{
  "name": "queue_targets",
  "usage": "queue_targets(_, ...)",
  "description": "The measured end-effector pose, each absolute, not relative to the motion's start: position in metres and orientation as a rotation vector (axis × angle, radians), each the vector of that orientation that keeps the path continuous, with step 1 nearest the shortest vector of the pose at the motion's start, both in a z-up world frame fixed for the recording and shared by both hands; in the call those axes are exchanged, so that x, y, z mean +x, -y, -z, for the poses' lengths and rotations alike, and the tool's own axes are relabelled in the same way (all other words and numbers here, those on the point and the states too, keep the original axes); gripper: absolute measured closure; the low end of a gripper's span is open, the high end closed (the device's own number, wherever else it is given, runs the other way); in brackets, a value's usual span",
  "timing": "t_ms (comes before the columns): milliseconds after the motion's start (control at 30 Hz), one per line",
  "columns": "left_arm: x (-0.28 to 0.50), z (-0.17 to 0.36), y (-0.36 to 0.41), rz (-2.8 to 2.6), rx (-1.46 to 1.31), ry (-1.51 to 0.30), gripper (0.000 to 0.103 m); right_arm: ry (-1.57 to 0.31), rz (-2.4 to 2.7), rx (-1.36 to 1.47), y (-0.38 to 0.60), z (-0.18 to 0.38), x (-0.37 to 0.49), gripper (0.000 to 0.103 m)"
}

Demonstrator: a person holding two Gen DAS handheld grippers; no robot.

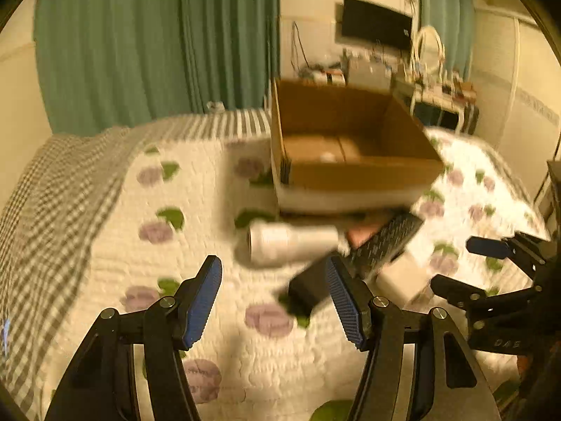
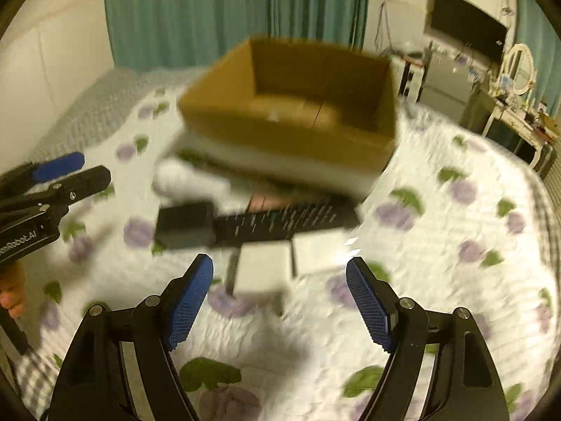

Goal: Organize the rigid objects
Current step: 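Release the blue case into the box, then grasp a white charger with the right gripper, then grasp the black power bank with the left gripper while the right holds the charger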

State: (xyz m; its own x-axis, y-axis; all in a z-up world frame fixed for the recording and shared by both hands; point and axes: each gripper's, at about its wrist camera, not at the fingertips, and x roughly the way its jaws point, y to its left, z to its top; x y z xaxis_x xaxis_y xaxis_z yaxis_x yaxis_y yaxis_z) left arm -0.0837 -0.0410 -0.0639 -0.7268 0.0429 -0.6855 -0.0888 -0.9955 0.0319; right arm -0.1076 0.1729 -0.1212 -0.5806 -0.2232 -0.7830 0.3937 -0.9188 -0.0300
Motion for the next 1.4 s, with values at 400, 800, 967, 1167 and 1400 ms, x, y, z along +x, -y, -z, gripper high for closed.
queue_targets(400, -0.094, 0.118, 0.042, -2.744, -1.236, -0.11, 0.039, -0.294, 2.408, 1.388, -0.153, 0.178, -0.138, 0.035)
queue_targets(800, -0.114, 0.126, 0.018, -2.606, -1.294, -0.165, 0.039, -0.237, 2.456, 1.222, -0.171, 0.139, -0.117, 0.053)
queue_targets(967, -0.132, 0.136, 0.002, -2.543, -1.344, -0.258, 0.039, -0.171, 2.486, 1.188, -0.185, 0.126, -0.13, 0.053)
queue_targets(1167, -0.15, 0.145, -0.006, -2.473, -1.376, -0.328, 0.034, -0.098, 2.467, 1.221, -0.195, 0.132, -0.141, 0.053)
queue_targets(1400, -0.154, 0.153, -0.003, -2.401, -1.383, -0.315, 0.037, -0.086, 2.456, 1.228, -0.199, 0.132, -0.137, 0.053)
